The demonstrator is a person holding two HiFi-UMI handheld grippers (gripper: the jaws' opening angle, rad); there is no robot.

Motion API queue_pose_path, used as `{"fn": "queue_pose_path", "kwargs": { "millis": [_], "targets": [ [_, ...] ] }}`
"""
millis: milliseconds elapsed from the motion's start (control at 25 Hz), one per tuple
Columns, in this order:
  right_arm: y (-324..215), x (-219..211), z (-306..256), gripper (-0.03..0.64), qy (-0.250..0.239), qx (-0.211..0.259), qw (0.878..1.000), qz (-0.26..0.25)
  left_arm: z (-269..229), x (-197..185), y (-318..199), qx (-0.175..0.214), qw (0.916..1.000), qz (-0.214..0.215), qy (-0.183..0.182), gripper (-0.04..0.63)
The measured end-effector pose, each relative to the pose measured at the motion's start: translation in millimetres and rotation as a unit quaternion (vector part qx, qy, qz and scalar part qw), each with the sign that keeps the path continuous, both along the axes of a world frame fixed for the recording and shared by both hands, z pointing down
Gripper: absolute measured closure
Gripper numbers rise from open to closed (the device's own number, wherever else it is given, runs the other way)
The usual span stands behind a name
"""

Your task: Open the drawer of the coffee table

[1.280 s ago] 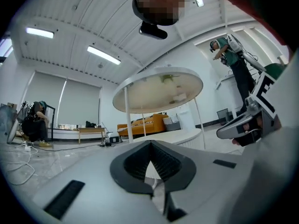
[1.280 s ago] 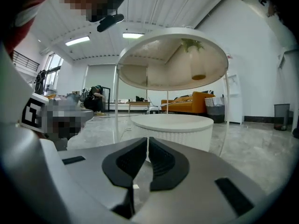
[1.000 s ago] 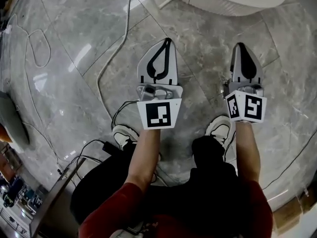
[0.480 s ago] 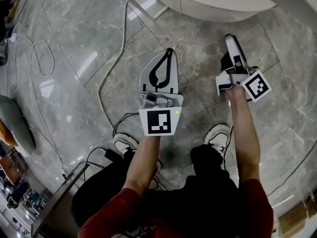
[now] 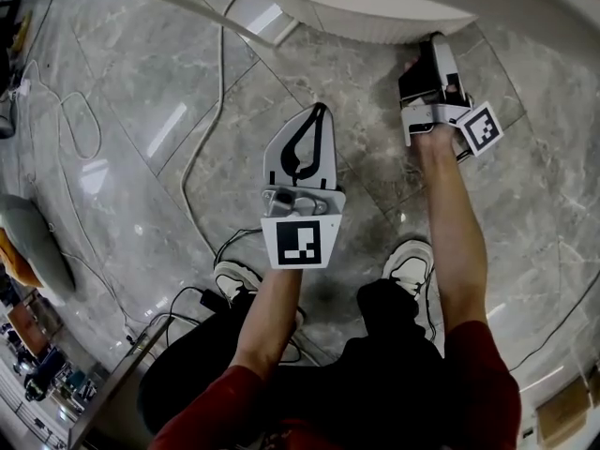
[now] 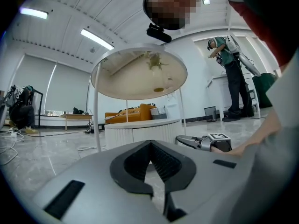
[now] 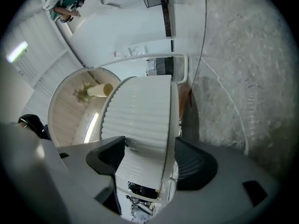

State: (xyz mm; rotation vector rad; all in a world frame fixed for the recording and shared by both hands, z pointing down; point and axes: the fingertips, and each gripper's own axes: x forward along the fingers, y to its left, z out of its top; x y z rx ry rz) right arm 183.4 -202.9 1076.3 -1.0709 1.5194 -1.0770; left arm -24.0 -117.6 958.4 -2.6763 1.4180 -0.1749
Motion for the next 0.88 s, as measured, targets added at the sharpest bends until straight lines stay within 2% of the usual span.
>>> {"fn": "queue_pose_path", "kwargs": {
  "millis": [200,600,880],
  "targets": [
    [-2.1,8.7,-10.5,0.302,-0.069,0.039,0.997,0.022,7.4,6.9,2.4,-0.01,0.9999,0.007,0.0,0.583],
    [-0.7,7.5,-8.5,0.303,-0.057,0.045,0.997,0.018,6.6,11.7,4.9,-0.011,0.9999,-0.003,0.001,0.583],
    [46.8,9.8,-13.2,0.324,-0.06,0.048,0.997,0.001,9.7,7.1,4.5,-0.016,0.9999,-0.002,-0.003,0.583]
  ]
}}
